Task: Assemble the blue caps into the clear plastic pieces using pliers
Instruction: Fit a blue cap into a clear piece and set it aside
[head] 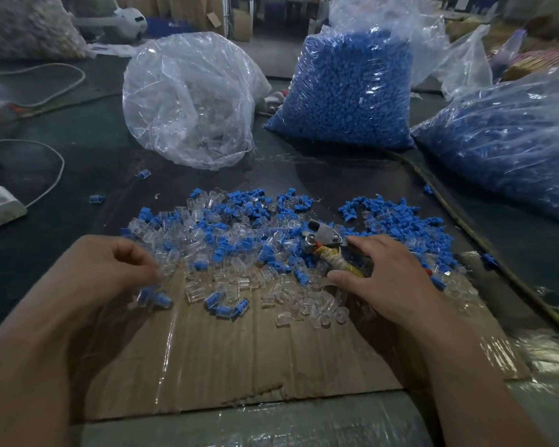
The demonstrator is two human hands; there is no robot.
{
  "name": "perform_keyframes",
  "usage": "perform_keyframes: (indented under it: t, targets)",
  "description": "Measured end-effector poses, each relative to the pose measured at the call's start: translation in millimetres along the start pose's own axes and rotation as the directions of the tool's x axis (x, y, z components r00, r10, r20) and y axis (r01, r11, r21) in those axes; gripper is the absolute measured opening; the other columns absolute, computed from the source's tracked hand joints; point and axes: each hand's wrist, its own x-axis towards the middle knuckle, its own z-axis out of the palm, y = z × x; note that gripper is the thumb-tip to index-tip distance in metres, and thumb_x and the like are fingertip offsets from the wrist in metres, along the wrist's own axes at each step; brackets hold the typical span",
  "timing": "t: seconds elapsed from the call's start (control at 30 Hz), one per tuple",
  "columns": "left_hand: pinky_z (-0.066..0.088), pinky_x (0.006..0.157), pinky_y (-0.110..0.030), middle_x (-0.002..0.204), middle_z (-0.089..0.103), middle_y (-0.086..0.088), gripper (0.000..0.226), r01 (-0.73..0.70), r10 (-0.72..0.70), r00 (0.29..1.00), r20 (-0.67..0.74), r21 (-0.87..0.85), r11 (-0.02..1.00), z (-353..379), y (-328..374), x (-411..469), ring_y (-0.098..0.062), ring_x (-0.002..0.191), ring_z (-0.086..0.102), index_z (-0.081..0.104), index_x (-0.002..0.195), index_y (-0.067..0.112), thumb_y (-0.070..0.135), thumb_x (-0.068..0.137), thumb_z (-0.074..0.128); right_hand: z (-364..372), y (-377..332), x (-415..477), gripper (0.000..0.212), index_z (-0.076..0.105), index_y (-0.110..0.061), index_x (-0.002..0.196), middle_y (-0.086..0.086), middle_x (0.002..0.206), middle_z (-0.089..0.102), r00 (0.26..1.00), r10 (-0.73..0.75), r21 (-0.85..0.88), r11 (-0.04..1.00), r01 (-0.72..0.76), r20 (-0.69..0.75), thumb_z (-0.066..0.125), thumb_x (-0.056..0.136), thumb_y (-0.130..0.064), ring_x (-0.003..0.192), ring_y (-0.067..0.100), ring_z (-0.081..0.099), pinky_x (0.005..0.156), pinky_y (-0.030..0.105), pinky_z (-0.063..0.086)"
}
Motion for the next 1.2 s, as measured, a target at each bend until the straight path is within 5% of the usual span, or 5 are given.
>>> perform_keyframes:
  t: [0.13, 0.33, 0.5, 0.93, 1.2]
  targets:
    - [0.041, 0.056, -0.025, 0.066, 0.064, 0.0, 0.01, -0.185, 0.197, 0.954, -0.224, 0.074, 0.98, 19, 17, -10, -0.018, 0.065, 0.061, 0.066, 0.068, 0.024, 0.022, 0.072, 0.075, 0, -1, 0, 0.079, 0.033, -0.028, 0.14, -0.006, 0.132, 0.041, 1.0, -0.001, 0.002, 1.0, 0.001, -0.018, 0.054, 0.073, -0.065, 0.119, 0.012, 0.036, 0.097, 0.03, 0.029]
    - [0.03, 0.059, -0.016, 0.084, 0.053, 0.009, 0.036, -0.365, 0.445, 0.87, -0.211, 0.33, 0.87, 46, 27, -15, -0.003, 0.07, 0.046, 0.065, 0.108, 0.019, 0.023, 0.073, 0.074, -1, -2, -1, 0.078, 0.034, -0.027, 0.139, -0.006, 0.132, 0.042, 1.0, 0.001, 0.009, 1.0, -0.001, -0.02, 0.055, 0.073, -0.065, 0.119, 0.012, 0.036, 0.097, 0.03, 0.029]
    - [0.035, 0.076, -0.029, 0.093, 0.055, 0.001, 0.035, -0.477, 0.558, 0.815, -0.157, 0.365, 0.799, 63, 33, -21, -0.011, 0.084, 0.046, 0.066, 0.109, 0.01, 0.017, 0.075, 0.073, -3, -5, -2, 0.093, 0.041, -0.026, 0.135, -0.005, 0.129, 0.046, 0.998, -0.002, 0.078, 0.997, 0.006, -0.056, 0.037, 0.056, -0.076, 0.116, 0.011, 0.038, 0.089, 0.026, 0.028]
    - [0.031, 0.087, -0.026, 0.113, 0.05, -0.002, 0.042, -0.339, 0.466, 0.873, -0.144, 0.508, 0.792, 79, 31, -16, -0.014, 0.103, 0.043, 0.05, 0.131, 0.02, 0.036, 0.093, 0.043, -6, -26, -7, 0.056, 0.056, -0.018, 0.122, -0.002, 0.121, 0.055, 0.943, -0.174, 0.05, 0.979, 0.196, -0.283, 0.051, 0.079, -0.054, 0.112, 0.009, 0.042, 0.091, 0.018, 0.02]
    - [0.028, 0.074, -0.02, 0.094, 0.051, 0.003, 0.02, -0.421, 0.523, 0.843, -0.125, 0.454, 0.786, 82, 31, -15, -0.006, 0.086, 0.04, 0.067, 0.104, 0.014, 0.018, 0.09, 0.054, 10, -71, -5, 0.036, 0.054, -0.02, 0.117, -0.002, 0.112, 0.056, 0.893, -0.45, -0.115, 0.888, 0.445, -0.016, 0.046, 0.091, -0.044, 0.102, 0.011, 0.046, 0.092, 0.026, 0.035]
